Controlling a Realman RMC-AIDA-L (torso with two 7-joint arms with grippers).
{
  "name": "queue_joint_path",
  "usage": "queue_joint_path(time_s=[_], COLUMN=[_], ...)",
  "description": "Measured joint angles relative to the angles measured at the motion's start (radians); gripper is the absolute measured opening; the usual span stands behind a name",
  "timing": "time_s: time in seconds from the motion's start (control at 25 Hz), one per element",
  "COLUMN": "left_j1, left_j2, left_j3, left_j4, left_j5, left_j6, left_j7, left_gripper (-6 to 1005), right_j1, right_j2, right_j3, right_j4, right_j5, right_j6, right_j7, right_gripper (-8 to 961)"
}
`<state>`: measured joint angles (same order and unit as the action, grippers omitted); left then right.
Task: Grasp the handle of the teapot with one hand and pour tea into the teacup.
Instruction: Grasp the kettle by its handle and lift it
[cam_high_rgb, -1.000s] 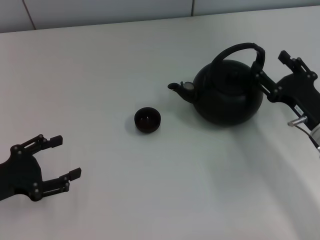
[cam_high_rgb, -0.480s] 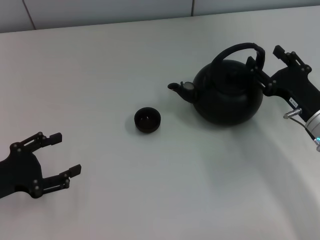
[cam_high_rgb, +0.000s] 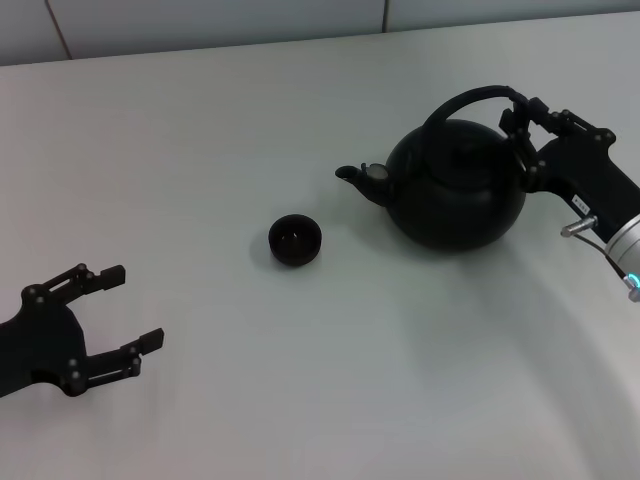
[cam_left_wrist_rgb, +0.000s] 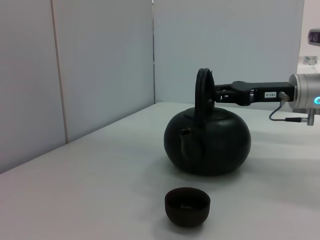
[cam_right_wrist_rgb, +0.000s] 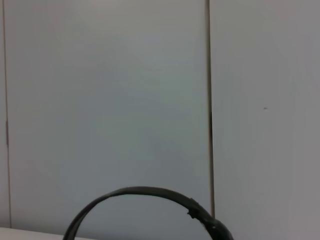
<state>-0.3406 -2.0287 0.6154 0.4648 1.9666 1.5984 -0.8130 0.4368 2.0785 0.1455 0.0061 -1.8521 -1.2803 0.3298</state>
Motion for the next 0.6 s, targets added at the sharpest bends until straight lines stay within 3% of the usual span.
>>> queue_joint_path(time_s=[0.04,0.16,0.4,0.6], left_j1=[0.0,0.0,0.0,-0.001], left_j2=[-0.001,-0.002,-0.003,-0.004], left_j3=[0.0,0.0,0.0,0.0], left_j4=[0.0,0.0,0.0,-0.001], left_j5=[0.0,0.0,0.0,0.0], left_j6=[0.0,0.0,-0.003,-0.004], left_j7=[0.0,0.0,0.0,-0.001], left_gripper=[864,864,864,864], right_j1=[0.001,0.006,0.01,0.007], right_j2=[0.0,0.0,-0.001,-0.002], right_j3=[0.0,0.0,0.0,0.013], right_j4=[0.0,0.0,0.001,0.0], right_j5=[0.0,-0.001,-0.001,0.005], right_j6=[0.0,0.005,0.012,0.001], right_j7=[0.0,0.002,0.011,0.013], right_gripper=[588,333,117,81])
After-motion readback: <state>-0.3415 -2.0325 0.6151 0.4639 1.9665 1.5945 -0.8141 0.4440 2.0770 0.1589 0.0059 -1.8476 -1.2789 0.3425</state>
